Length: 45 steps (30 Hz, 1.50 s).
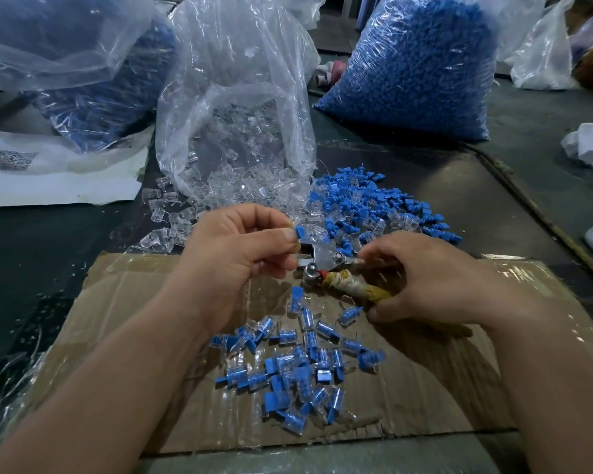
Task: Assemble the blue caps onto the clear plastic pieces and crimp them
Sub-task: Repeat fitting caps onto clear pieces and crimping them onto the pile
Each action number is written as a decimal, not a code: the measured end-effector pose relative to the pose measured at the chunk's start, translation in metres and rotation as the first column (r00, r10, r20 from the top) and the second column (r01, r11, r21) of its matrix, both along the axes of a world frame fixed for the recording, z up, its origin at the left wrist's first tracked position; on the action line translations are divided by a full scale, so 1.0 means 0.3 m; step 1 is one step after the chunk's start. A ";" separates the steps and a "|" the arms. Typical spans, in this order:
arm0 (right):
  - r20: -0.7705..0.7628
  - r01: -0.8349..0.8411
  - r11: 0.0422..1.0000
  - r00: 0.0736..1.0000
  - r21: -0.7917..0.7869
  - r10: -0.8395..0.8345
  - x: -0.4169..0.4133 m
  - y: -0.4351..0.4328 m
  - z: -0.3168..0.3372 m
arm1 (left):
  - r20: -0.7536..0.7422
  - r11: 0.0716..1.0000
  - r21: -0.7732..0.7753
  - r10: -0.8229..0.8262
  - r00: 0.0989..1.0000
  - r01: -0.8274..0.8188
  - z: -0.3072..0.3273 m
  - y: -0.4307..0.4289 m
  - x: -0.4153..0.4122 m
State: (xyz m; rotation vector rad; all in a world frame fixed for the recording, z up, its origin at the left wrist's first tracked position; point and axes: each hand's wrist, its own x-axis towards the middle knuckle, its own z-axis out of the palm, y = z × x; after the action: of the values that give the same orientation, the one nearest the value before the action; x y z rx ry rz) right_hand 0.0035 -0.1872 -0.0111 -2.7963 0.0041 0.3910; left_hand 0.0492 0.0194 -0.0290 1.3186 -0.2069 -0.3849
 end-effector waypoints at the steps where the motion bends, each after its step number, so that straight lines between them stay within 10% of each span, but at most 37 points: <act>1: 0.033 0.004 1.000 0.999 -0.025 -0.003 -0.001 0.010 -0.002 | -0.007 1.000 0.001 0.002 1.000 -0.002 -0.003 -0.001 0.001; 7: 0.215 0.028 0.970 0.976 -0.243 0.025 0.020 0.059 -0.035 | -0.019 1.000 0.008 0.009 1.000 -0.009 -0.010 -0.003 0.004; 16: 0.501 0.082 0.995 0.864 -0.048 -0.047 0.000 0.030 -0.013 | 0.135 0.993 0.059 0.089 0.987 -0.098 -0.009 -0.001 -0.003; 45: 0.367 -0.026 0.995 0.930 0.099 -0.012 -0.003 0.097 -0.033 | 0.369 0.958 0.142 0.184 0.911 -0.250 0.000 -0.023 -0.024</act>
State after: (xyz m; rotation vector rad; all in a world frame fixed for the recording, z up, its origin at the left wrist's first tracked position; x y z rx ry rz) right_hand 0.0026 -0.1580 -0.0210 -2.7229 -0.1084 -0.1335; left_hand 0.0419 0.0125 -0.0290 1.5750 -0.3257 0.0288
